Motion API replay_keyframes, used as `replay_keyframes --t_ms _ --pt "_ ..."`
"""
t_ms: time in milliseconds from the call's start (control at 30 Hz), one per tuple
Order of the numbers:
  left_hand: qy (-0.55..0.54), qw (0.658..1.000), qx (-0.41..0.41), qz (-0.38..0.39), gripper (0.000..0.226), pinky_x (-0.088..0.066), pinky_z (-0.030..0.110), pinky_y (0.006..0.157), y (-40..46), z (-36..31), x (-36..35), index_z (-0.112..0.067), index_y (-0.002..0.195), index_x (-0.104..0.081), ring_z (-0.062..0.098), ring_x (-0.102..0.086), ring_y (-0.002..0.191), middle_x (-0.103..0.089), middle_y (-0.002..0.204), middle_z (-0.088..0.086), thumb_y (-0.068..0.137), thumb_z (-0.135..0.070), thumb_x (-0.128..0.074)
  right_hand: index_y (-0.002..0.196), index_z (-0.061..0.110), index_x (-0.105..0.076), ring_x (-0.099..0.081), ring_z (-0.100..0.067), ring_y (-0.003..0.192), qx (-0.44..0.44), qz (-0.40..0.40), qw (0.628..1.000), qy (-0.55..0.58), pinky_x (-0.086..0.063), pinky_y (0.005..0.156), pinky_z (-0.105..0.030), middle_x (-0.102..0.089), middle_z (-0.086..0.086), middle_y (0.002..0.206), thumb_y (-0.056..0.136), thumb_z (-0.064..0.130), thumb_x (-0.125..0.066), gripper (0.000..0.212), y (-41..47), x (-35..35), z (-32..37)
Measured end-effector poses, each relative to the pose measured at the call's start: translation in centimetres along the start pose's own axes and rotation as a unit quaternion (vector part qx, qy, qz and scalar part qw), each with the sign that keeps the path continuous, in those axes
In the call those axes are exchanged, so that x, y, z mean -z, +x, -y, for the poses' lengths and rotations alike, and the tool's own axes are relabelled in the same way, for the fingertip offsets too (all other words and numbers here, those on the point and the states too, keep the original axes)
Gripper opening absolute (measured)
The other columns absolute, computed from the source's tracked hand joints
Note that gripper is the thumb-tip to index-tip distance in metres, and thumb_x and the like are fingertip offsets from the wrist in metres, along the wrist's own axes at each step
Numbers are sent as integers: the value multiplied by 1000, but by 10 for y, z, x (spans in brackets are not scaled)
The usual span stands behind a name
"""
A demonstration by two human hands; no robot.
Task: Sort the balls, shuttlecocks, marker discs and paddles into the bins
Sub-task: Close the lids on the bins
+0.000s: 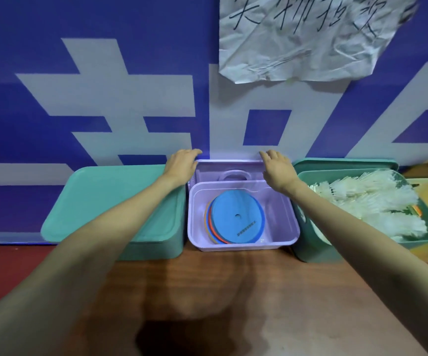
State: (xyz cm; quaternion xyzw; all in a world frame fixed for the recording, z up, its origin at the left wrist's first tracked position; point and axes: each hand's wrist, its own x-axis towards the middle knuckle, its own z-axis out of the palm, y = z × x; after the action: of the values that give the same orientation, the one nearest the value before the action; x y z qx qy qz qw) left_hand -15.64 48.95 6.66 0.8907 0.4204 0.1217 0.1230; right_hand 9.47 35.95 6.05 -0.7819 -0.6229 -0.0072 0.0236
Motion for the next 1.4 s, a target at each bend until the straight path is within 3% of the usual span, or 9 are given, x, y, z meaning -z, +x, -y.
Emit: replay_keyframes --t_ms 300,500,733,867,1033,1100,1233,1300,1400 --pt "75 997 -2 -8 21 -45 42 77 14 -14 -26 -6 110 -67 34 -52 101 -58 104 14 96 -13 -53 78 -1 -59 -52 -35 78 25 -70 996 -47 -39 66 -37 -58 -18 87 62 -16 -65 23 10 -24 -17" --pt "58 995 3 -82 17 -33 33 62 10 -19 -21 -4 100 -70 30 -52 93 -59 96 11 94 -13 -58 81 -2 -62 -53 -35 80 5 -106 994 -28 -35 66 -36 -58 -17 87 63 -18 -59 24 12 -14 -19" --pt "36 978 -46 -203 9 -38 31 57 -17 -30 9 -5 91 -74 33 -55 80 -63 87 10 88 -9 -67 82 4 -63 -51 -32 70 -2 -225 974 -20 -35 62 -34 -58 -13 83 60 -16 -57 30 -11 15 -15" --pt "32 969 -81 -231 9 -45 34 57 -47 -37 17 -6 89 -74 31 -57 78 -64 88 9 86 -10 -66 85 7 -64 -51 -30 71 3 -277 960 -40 -24 64 -30 -59 -11 85 63 -12 -61 29 -40 25 -11" --pt "21 980 -107 -168 13 -49 41 65 -99 -44 7 -2 91 -65 36 -63 83 -66 96 16 89 -9 -54 90 3 -57 -51 -34 90 53 -279 959 -12 -31 74 -35 -59 -18 105 73 -6 -56 20 -92 3 -9" --pt "38 988 -100 -107 6 -43 41 59 -119 -47 -4 -3 93 -61 37 -61 80 -65 92 17 89 -4 -57 88 3 -54 -56 -37 85 65 -245 967 9 -39 71 -39 -60 -20 96 75 -6 -54 16 -113 -10 -6" --pt "87 986 -140 -27 28 -41 34 48 -150 -48 -25 -6 85 -60 34 -64 72 -65 81 14 64 9 -71 82 7 -51 -55 -34 69 72 -179 981 -3 -39 60 -36 -58 -16 77 76 8 -36 17 -151 -30 3" --pt "121 981 -152 -13 33 -42 32 47 -158 -47 -37 -7 83 -60 32 -63 69 -63 78 11 59 7 -76 90 7 -54 -54 -34 72 59 -143 987 -32 -41 61 -37 -57 -15 81 72 4 -55 18 -160 -40 6" --pt "138 982 -126 36 29 -42 40 60 -161 -50 -53 -4 95 -58 37 -59 83 -58 91 15 70 10 -65 92 6 -57 -54 -35 71 42 -68 994 -78 -43 57 -38 -55 -14 83 51 -5 -71 45 -163 -53 9"
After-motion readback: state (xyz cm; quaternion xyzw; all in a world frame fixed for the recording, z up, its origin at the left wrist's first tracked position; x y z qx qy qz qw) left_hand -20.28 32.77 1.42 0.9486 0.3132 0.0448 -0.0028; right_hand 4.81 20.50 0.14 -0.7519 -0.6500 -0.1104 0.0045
